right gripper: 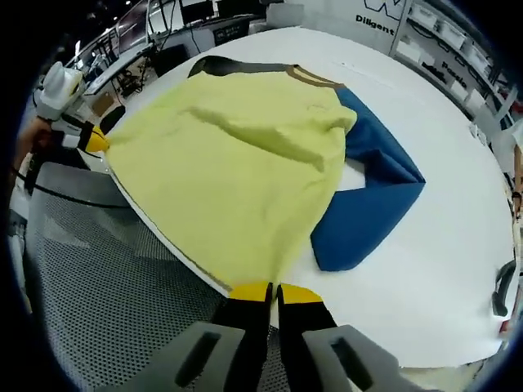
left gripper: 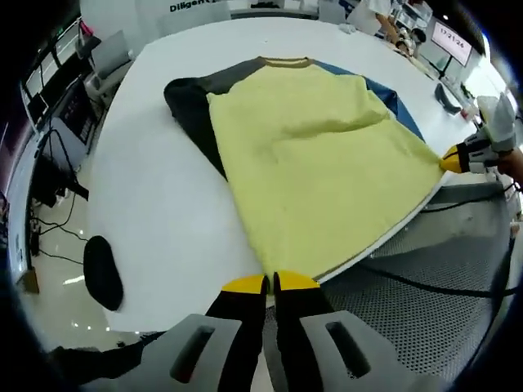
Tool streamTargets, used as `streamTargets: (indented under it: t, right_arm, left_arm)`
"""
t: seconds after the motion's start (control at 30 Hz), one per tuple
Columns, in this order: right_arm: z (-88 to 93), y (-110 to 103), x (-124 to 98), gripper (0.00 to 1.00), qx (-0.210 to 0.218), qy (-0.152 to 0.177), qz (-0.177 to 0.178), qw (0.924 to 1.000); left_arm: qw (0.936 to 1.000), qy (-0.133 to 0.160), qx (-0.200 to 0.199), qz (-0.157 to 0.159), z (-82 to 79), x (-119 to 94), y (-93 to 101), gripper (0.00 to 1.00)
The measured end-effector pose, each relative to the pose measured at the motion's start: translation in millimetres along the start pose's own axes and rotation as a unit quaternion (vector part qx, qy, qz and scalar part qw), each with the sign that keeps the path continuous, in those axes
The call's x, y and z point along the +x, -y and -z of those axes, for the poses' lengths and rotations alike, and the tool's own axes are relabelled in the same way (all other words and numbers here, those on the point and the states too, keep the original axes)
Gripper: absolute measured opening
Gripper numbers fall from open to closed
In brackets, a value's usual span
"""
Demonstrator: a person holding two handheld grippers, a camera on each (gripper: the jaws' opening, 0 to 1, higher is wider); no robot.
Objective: Fold the garment on the visible template until the final outline fits inside the template.
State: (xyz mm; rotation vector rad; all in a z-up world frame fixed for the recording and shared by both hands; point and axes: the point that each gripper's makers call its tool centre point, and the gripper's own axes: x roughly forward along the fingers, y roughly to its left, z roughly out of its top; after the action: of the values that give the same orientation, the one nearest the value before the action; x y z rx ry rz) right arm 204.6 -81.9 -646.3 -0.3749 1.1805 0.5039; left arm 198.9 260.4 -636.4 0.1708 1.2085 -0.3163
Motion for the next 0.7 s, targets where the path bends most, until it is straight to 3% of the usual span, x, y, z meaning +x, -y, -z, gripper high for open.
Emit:
streamTargets:
  t: [0.33,0.7]
  right_arm:
    - [13.7,3,10,0.00,-0.006,-0.034,0.000,0.9994]
    - [23.7,3,18,0.00,-0.015,-0.056,0.001,0.9983]
  left_arm:
    - [0.9985,-0.048,0.019,-0.016,21.7,13,-2.3,0.03]
    - [0.9976,-0.064,0.015,-0.021,33.6,21,-2.4,0.03]
